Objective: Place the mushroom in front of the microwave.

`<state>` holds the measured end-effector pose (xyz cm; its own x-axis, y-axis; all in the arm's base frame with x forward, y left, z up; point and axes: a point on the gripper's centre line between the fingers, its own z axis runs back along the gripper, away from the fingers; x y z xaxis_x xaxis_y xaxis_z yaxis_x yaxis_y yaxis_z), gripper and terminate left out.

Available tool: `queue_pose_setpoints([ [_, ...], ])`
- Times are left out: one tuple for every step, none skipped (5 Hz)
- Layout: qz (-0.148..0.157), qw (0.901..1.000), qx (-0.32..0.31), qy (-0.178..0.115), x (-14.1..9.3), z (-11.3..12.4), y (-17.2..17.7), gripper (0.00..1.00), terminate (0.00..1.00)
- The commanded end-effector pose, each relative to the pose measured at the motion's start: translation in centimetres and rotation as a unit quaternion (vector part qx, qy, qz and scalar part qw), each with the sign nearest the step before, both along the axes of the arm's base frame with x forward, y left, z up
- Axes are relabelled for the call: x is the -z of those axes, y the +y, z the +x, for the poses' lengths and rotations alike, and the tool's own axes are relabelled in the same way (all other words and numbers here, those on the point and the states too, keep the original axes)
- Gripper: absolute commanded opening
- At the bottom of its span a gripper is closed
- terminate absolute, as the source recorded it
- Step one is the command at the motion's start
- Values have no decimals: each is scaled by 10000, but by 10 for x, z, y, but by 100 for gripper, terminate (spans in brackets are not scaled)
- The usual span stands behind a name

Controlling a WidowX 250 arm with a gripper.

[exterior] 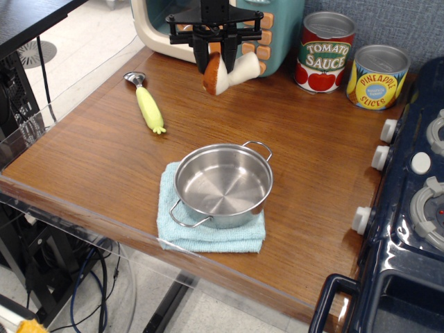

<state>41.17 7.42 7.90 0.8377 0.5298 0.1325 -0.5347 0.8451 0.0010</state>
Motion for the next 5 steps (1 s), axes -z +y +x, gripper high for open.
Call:
queue_pose_setpoints([
  [328,9991,100,-242,1,21,32,0,0],
  [460,9987,129,-202,12,18,42,0,0],
  [541,9984,155,-102,24,17,47,0,0],
  [443,9990,46,-54,24,16,52,100,0],
  [478,9988,14,-69,20,15,53,100,0],
])
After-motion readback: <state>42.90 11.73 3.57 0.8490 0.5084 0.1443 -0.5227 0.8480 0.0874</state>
